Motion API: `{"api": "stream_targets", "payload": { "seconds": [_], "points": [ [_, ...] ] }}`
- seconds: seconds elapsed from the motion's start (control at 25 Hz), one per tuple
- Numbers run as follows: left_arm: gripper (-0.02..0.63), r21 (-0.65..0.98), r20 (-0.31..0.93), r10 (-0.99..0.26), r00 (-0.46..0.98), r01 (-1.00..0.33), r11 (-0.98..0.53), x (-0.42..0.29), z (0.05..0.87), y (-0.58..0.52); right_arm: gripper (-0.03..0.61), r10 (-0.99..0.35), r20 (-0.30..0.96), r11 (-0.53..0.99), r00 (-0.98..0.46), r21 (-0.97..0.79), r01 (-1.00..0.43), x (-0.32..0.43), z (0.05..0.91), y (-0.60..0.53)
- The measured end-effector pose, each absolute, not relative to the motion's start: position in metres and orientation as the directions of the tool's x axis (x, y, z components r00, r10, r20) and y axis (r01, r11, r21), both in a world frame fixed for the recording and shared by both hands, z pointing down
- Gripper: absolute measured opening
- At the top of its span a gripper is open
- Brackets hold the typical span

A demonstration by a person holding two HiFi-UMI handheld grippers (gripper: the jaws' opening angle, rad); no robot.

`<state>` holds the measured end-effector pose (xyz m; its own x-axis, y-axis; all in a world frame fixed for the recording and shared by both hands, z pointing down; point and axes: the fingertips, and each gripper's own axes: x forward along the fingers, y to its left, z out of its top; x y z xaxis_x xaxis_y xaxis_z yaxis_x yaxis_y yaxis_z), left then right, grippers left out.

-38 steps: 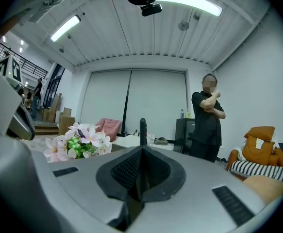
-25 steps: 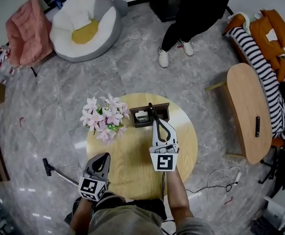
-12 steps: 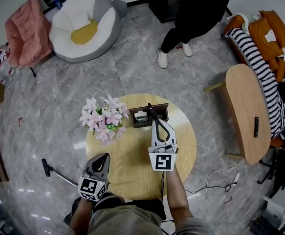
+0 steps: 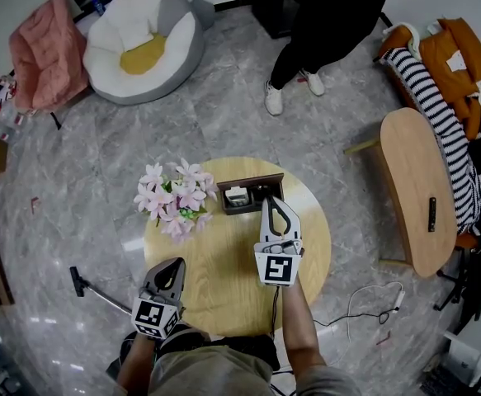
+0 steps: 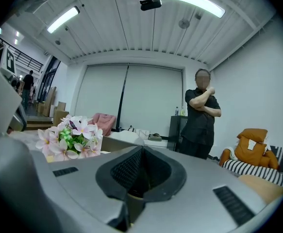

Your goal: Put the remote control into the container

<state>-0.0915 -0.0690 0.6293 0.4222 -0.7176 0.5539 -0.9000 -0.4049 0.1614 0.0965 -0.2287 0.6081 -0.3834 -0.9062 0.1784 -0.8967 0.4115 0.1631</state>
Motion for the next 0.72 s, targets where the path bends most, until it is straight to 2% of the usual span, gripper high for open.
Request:
{"api": "stream_targets", "payload": {
  "seconds": [0.72],
  "points": [
    [0.008, 0.148, 0.495, -0.748, 0.442, -0.891, -0.429, -0.089, 0.602, -0.077, 0.008, -0.893, 0.178, 0.44, -0.414, 0.142, -0.887, 0.088, 0.586, -0.219]
  ]
}}
